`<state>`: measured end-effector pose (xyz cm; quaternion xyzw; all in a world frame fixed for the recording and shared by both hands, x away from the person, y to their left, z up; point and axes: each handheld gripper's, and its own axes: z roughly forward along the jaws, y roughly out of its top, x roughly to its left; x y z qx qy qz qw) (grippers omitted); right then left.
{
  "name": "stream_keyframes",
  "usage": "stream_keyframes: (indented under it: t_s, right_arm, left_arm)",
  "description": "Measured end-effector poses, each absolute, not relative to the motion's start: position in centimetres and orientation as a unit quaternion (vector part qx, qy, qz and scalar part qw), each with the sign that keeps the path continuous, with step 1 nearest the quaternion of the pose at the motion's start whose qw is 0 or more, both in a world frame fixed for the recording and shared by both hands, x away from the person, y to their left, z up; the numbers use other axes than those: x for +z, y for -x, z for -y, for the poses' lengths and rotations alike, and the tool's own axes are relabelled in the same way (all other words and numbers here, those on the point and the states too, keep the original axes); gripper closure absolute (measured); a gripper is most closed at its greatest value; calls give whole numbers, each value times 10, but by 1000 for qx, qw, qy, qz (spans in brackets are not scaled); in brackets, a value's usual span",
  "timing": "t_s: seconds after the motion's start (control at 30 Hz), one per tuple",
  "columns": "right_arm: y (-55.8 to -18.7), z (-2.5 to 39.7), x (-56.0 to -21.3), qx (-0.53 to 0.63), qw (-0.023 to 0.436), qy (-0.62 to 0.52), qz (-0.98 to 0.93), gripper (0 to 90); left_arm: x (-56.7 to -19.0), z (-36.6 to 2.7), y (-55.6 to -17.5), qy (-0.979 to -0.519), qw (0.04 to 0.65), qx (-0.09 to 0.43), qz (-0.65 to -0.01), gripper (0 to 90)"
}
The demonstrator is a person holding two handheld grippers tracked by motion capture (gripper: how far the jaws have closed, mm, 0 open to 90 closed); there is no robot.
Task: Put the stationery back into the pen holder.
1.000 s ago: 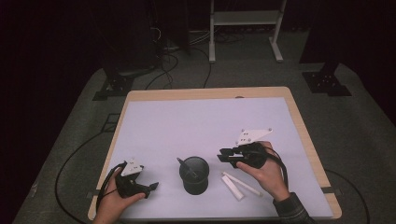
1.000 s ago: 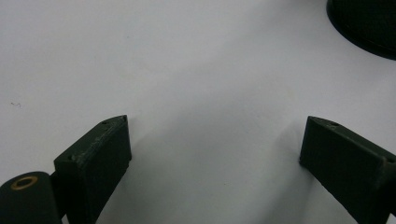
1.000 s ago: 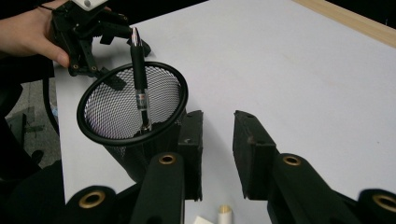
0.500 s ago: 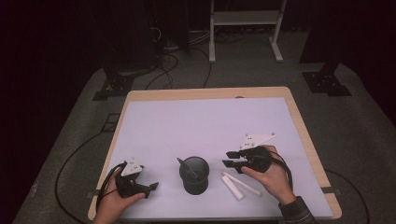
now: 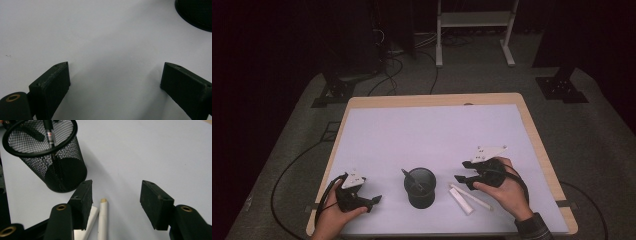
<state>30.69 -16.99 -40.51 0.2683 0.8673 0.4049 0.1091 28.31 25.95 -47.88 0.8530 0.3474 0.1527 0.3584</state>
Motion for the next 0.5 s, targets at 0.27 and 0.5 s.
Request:
stream_keyframes:
  t_s: [0.27, 0.5]
  right_arm:
    - [-304, 174, -416, 386, 101, -277, -874, 427]
    - [-296, 174, -424, 375, 93, -277, -880, 439]
  left_arm:
    - [-479, -259, -283, -853, 358, 153, -347, 79]
    - [-479, -259, -283, -853, 358, 153, -347, 79]
